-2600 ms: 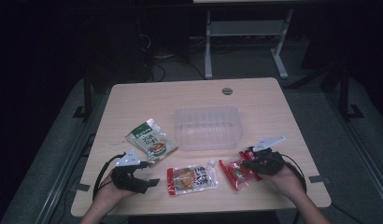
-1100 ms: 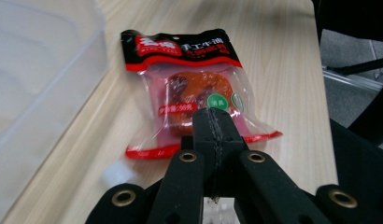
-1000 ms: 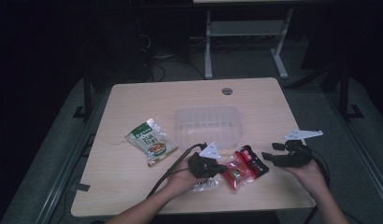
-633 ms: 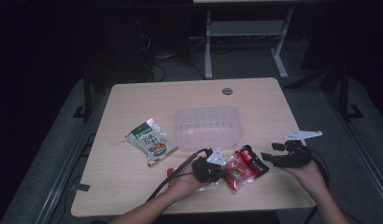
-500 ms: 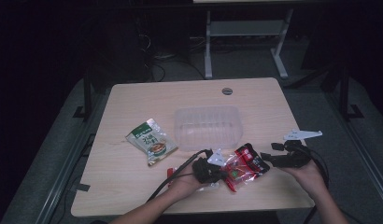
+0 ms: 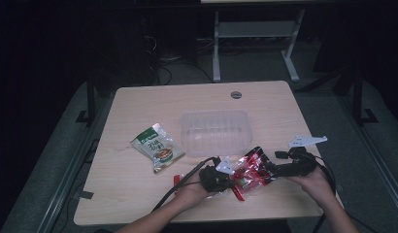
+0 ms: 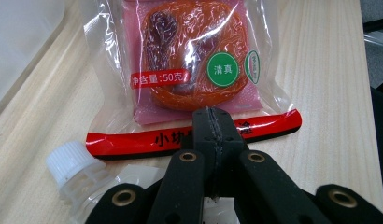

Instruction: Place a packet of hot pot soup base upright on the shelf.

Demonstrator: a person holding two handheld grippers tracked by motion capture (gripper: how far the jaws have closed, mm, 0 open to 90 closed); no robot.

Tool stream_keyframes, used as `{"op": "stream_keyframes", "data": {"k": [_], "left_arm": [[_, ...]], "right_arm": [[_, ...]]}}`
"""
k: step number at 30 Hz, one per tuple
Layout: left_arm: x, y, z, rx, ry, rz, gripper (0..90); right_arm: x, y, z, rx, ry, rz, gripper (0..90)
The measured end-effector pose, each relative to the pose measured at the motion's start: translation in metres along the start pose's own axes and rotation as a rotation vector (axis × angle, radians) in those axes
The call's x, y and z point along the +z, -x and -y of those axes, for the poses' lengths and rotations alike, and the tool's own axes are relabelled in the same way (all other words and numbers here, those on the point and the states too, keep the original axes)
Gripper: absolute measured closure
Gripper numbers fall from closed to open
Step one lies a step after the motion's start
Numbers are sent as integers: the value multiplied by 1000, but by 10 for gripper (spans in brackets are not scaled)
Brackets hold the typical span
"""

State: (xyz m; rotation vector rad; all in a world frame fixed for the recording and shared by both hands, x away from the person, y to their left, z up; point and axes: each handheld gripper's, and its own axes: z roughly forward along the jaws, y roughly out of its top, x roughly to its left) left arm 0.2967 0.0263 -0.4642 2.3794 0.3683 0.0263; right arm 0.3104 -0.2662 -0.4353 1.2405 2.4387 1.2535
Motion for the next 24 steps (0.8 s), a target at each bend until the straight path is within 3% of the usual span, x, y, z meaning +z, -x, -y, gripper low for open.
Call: {"op": "stream_keyframes", "data": {"k": [14, 16, 24], "left_arm": [[0, 1, 0, -31, 1, -2, 898], [0, 1, 0, -33, 2, -2, 898], [0, 1, 0, -43, 6, -6, 899]], "right_arm": [[22, -1, 1, 44, -55, -94, 251], [25, -1, 2, 32, -73, -99, 252], [25, -3, 3, 35, -77, -136, 353]]}}
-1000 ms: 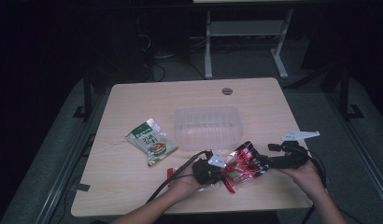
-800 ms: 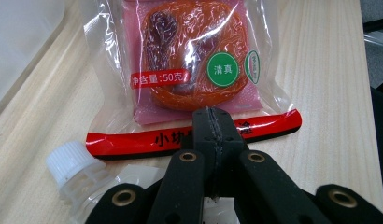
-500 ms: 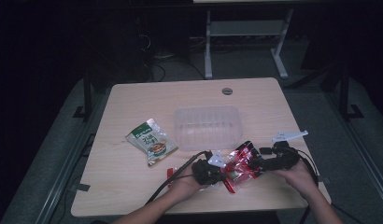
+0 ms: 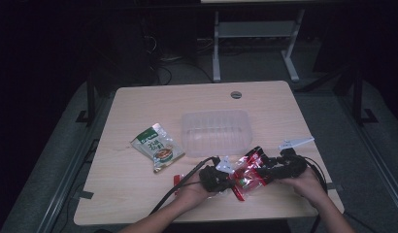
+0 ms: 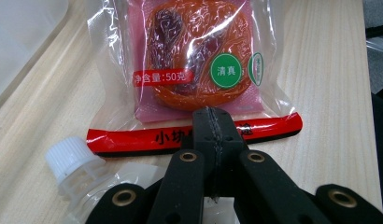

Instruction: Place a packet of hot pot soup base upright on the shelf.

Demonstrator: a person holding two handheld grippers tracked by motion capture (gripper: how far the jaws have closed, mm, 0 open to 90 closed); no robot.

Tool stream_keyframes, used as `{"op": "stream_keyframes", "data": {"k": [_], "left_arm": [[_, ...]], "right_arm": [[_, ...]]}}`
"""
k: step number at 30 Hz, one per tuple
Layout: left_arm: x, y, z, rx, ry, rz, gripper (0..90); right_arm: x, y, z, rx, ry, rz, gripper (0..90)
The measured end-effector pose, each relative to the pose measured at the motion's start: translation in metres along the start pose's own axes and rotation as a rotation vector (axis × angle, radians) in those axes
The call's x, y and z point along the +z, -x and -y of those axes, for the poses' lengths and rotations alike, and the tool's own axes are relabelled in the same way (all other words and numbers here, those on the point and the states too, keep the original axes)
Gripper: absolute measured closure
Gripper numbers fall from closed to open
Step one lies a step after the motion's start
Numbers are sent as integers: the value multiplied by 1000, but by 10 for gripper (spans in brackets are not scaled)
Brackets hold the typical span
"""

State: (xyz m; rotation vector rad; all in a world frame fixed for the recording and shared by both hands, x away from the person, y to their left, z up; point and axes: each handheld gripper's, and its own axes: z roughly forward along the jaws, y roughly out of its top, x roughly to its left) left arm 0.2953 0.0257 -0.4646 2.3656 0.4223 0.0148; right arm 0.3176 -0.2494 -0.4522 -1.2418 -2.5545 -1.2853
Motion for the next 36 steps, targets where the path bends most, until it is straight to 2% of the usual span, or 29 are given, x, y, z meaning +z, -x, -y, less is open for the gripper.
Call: {"op": "stream_keyframes", "data": {"k": [1, 2, 4, 7, 8, 11, 13, 15, 26, 29, 34, 36], "left_arm": [[0, 0, 0, 0, 0, 0, 899], [0, 0, 0, 0, 2, -2, 899], [0, 0, 0, 3, 3, -4, 899], [0, 0, 0, 4, 3, -4, 899], [0, 0, 0, 6, 3, -5, 899], [0, 1, 0, 2, 2, -5, 899], [0, 1, 0, -1, 4, -5, 899], [0, 0, 0, 6, 1, -8, 899], [0, 0, 0, 7, 0, -8, 899], [0, 0, 0, 8, 0, -8, 900], [-1, 0, 0, 1, -5, -6, 899], [-1, -1, 0, -4, -8, 0, 899]], "right_arm": [[0, 0, 0, 0, 0, 0, 353], [-4, 0, 0, -8, 24, -8, 408], [-7, -1, 1, -15, 37, -12, 444], [-9, -2, 1, -20, 41, -22, 489], [-12, -2, 1, -30, 55, -20, 577], [-17, -2, 1, -48, 79, -30, 666], [-17, -3, 1, -54, 82, -34, 670], [-14, -5, 1, -69, 59, -55, 700], [-16, -9, -1, -99, 54, -89, 866], [-16, -10, -1, -106, 55, -95, 879], [-18, -12, -1, -144, 60, -110, 898], [-19, -14, -1, -141, 66, -116, 899]]}}
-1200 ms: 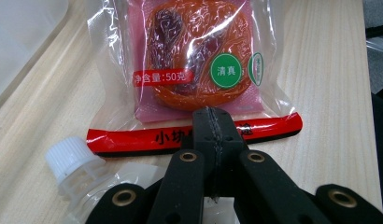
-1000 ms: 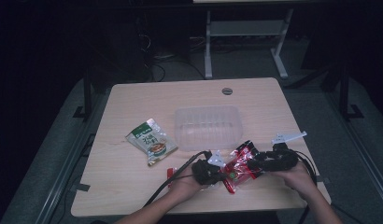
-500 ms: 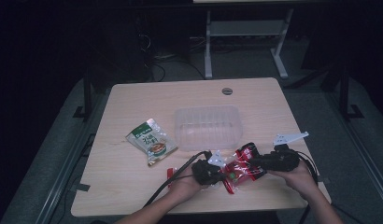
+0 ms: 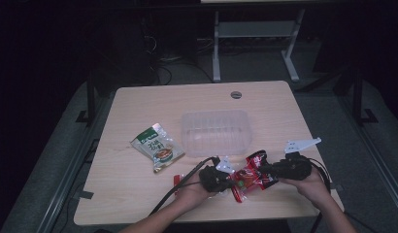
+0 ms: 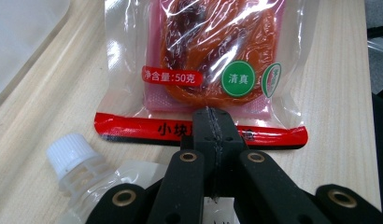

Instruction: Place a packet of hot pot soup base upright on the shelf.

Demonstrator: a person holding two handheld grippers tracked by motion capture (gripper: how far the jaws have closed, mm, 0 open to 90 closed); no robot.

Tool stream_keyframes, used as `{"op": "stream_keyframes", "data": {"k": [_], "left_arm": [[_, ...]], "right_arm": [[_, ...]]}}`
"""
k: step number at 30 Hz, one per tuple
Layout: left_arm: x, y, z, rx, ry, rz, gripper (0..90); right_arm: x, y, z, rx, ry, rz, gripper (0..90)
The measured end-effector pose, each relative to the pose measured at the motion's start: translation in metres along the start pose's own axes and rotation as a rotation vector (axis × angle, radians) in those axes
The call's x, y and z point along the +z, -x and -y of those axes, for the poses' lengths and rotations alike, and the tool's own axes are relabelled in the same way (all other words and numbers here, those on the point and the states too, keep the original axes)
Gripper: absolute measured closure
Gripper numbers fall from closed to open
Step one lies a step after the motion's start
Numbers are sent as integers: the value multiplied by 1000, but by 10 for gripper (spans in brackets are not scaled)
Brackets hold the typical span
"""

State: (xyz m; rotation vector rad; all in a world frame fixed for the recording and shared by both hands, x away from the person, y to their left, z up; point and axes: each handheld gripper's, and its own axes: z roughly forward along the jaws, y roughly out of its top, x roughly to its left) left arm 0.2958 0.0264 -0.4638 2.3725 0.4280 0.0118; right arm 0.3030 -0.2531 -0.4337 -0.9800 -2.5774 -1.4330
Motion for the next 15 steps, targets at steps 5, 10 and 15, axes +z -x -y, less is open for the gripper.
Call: {"op": "stream_keyframes", "data": {"k": [5, 10, 15], "left_arm": [[-6, -4, -1, -10, 6, 4, 899], [-15, -6, -3, -22, 40, 7, 898], [-24, -8, -2, -11, 54, 18, 897]], "right_arm": [[-5, -5, -2, -11, 29, -24, 899], [-11, -10, -4, -31, 64, -39, 900], [-13, -19, -8, -56, 81, -58, 900]]}}
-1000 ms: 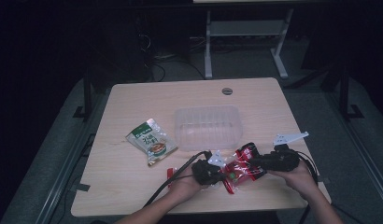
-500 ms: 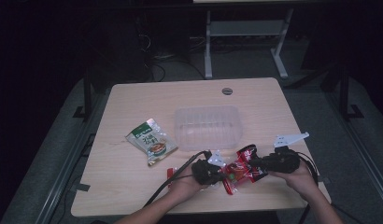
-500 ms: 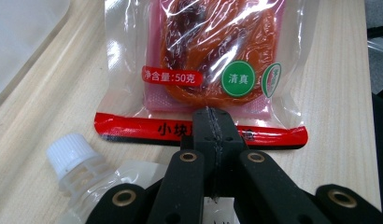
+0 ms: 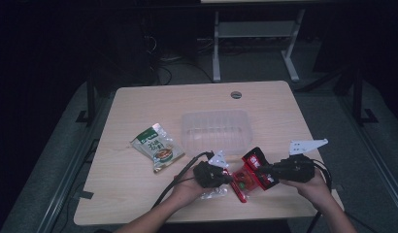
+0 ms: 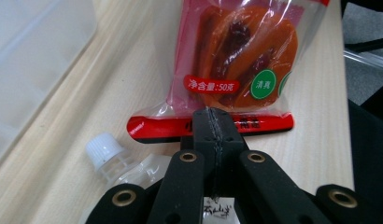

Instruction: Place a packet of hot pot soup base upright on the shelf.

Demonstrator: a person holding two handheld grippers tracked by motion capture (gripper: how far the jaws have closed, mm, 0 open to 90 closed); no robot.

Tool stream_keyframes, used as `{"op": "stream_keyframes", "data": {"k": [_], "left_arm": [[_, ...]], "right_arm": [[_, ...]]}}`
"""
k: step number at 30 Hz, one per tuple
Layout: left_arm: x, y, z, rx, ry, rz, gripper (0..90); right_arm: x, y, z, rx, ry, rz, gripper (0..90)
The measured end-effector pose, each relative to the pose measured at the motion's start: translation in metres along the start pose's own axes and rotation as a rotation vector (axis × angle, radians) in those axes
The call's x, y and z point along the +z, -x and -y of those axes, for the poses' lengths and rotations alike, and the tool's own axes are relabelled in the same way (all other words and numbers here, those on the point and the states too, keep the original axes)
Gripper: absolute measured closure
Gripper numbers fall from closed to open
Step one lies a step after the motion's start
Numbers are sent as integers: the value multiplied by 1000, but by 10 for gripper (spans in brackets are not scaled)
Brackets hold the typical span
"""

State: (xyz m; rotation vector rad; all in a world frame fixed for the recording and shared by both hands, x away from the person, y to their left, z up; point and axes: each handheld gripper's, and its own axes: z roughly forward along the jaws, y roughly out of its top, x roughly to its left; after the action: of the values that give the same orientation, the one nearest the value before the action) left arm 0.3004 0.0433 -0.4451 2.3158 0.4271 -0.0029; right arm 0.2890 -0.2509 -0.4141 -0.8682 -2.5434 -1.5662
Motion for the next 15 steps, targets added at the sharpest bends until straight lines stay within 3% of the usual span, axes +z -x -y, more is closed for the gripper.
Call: {"op": "stream_keyframes", "data": {"k": [9, 15], "left_arm": [[-25, -3, 6, 6, 11, 27, 803], [-43, -2, 19, -1, -4, 41, 659]], "right_arm": [[-5, -9, -9, -31, 44, -26, 900], [-9, -11, -15, -43, 54, -9, 900]]}}
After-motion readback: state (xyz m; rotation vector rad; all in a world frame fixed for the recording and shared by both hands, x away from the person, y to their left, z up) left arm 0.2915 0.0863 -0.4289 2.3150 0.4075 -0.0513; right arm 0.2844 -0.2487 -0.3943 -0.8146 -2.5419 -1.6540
